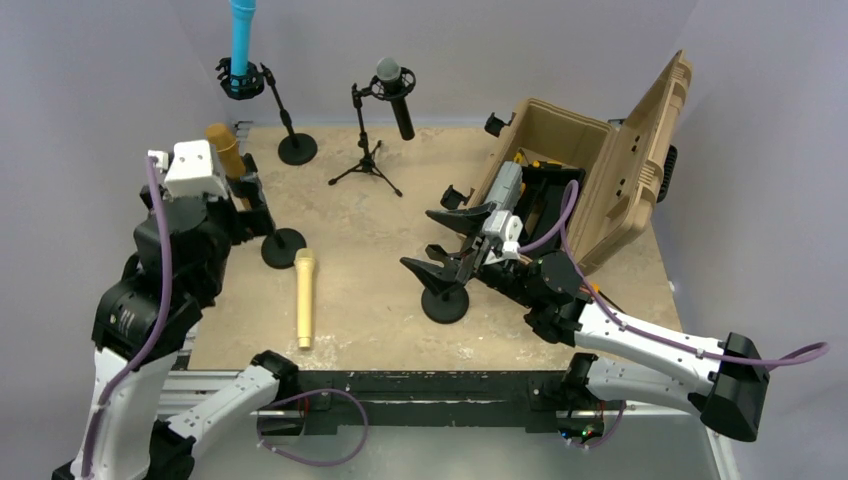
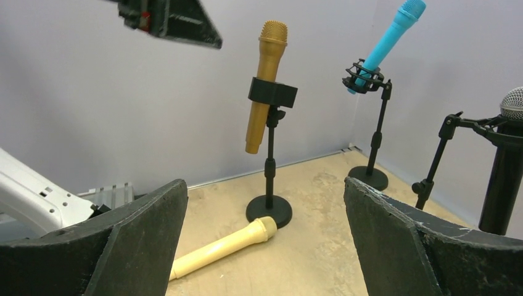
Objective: Remove the microphone from the stand
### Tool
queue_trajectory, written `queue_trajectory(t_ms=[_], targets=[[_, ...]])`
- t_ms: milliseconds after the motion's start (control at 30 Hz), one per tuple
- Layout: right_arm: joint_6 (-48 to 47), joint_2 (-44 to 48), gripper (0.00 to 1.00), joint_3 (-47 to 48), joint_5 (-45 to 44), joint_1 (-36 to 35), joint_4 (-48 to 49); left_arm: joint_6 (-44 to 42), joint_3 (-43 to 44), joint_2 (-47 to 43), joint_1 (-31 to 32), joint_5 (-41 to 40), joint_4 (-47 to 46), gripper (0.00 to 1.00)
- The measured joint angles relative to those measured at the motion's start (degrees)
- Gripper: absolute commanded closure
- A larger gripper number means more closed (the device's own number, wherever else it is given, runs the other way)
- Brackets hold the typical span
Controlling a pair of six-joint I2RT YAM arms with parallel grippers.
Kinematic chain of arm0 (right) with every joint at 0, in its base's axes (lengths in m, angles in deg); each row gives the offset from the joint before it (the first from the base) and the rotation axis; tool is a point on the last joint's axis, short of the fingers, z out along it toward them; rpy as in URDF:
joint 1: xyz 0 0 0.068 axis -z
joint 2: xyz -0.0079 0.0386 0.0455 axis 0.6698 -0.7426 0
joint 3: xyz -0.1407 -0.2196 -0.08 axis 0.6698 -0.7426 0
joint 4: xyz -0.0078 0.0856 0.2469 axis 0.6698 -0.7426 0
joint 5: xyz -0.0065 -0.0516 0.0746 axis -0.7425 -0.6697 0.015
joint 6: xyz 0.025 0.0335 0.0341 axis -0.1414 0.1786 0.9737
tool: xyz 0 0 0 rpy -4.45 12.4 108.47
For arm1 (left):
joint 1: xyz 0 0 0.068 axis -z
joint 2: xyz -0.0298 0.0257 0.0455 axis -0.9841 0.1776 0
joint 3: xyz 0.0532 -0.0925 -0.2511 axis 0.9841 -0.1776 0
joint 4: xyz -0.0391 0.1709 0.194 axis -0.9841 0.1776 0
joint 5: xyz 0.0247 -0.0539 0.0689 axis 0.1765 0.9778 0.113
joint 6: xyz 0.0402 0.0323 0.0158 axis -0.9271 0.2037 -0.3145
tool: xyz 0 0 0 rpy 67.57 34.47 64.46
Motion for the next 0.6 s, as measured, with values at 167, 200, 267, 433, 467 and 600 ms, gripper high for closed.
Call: queue_trajectory(t_ms=[167,200,267,433,467,600], targets=[[0.6,0.0,0.06,0.1,0.0,0.0,0.0,-0.6,5.3,8.0,-1.2,-6.2,-0.7,0.0],[0.7,0.0,0.06,0.2,0.0,0.0,-0.1,-0.6,5.3,9.1,-1.9,-6.3,-0.7,0.0],[0.7,0.0,0.06,0.4,0.0,0.0,-0.2,-0.5,5.6,11.5,-3.7,-6.6,-0.8,0.0],[1.0,0.5,0.06,0.6,0.0,0.0,-0.2,1.4,6.7,17.4,-10.7,-6.2,-1.5,0.04],[1.0,0.6,0.06,0.6,0.0,0.0,-0.2,1.7,6.7,17.9,-11.8,-5.9,-1.7,0.05],[1.1,0.5,0.06,0.6,0.0,0.0,-0.1,3.2,5.5,18.6,-14.6,-4.7,-4.1,0.1]])
